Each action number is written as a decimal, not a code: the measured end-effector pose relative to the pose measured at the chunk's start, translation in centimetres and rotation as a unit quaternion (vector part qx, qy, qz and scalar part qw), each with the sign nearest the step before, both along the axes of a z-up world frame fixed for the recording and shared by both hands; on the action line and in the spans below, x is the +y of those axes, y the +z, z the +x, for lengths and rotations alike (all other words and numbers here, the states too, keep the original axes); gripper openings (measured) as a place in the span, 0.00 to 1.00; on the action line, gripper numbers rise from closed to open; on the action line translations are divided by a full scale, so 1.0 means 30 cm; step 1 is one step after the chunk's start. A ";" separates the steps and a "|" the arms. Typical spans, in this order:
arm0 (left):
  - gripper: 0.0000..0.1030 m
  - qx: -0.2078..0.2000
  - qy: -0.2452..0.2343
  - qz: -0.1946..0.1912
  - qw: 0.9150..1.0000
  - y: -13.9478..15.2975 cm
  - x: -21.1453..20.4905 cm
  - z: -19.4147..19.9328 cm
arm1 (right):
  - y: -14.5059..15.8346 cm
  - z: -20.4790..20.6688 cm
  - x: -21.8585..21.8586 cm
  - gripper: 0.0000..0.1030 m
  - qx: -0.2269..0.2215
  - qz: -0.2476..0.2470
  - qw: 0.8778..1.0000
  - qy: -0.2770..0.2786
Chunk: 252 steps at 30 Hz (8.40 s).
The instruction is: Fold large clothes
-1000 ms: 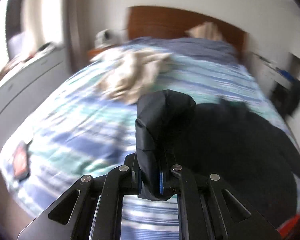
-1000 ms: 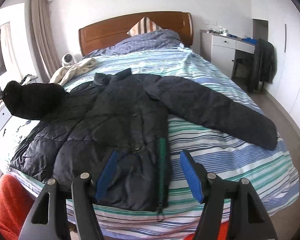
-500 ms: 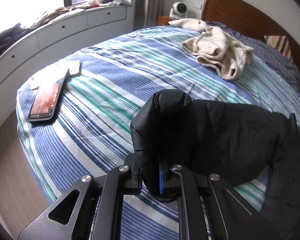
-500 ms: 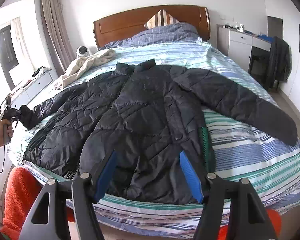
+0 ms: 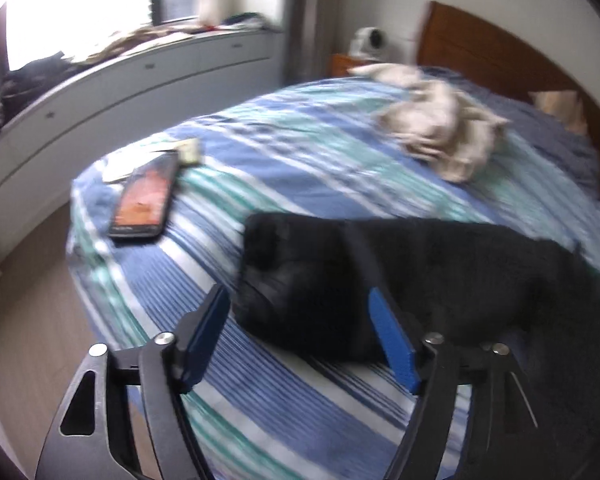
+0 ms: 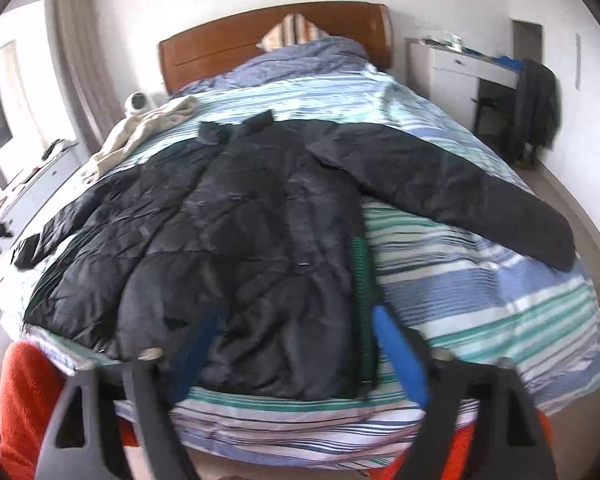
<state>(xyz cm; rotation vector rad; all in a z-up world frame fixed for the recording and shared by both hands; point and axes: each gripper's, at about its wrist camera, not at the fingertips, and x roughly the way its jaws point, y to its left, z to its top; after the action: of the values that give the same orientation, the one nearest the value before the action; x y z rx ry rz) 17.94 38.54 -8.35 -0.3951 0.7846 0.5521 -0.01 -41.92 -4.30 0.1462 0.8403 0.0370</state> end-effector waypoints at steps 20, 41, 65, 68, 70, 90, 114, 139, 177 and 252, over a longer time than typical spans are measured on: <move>0.67 0.091 -0.374 -0.096 0.918 -0.300 -0.830 -0.100 | -0.230 0.134 -0.116 0.62 0.132 0.115 0.981 0.082; 0.51 0.105 -0.390 -0.021 0.915 -0.245 -0.859 -0.288 | -0.198 0.018 -0.081 0.51 0.139 -0.003 0.988 0.068; 0.99 0.018 -0.349 0.035 0.936 -0.101 -1.126 0.024 | -0.326 0.168 -1.080 0.67 -0.019 0.318 0.886 -0.337; 0.99 0.029 -0.337 0.036 0.940 -0.121 -1.120 0.007 | -0.379 0.207 -1.142 0.67 -0.026 0.361 0.854 -0.374; 0.99 0.029 -0.328 0.031 0.944 -0.131 -1.099 -0.020 | -0.365 0.249 -1.139 0.40 -0.032 0.340 0.858 -0.384; 0.99 -0.002 -0.268 -0.030 0.963 -0.139 -0.947 -0.154 | 0.083 0.434 0.432 0.10 -0.111 -0.080 0.968 0.209; 0.65 0.036 -0.410 -0.117 0.904 -0.171 -1.314 0.172 | -0.008 0.052 0.288 1.00 -0.056 0.093 0.969 0.224; 0.12 0.043 -0.280 0.039 0.958 -0.248 -1.040 0.538 | 0.112 0.870 -0.089 0.63 -0.015 0.129 0.990 0.055; 0.22 0.017 -0.282 0.001 0.959 -0.390 -1.010 0.557 | -0.280 1.248 0.016 0.61 0.139 0.086 0.984 0.067; 0.13 -0.049 -0.434 0.098 0.894 0.152 -1.532 0.437 | -0.037 0.061 -0.049 0.94 0.008 0.199 0.979 0.044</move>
<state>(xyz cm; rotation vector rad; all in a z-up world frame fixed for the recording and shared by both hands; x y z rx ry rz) 31.04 -7.40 -3.80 0.1344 0.7143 -0.2324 1.83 -43.39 -5.43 0.4870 0.8482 0.2880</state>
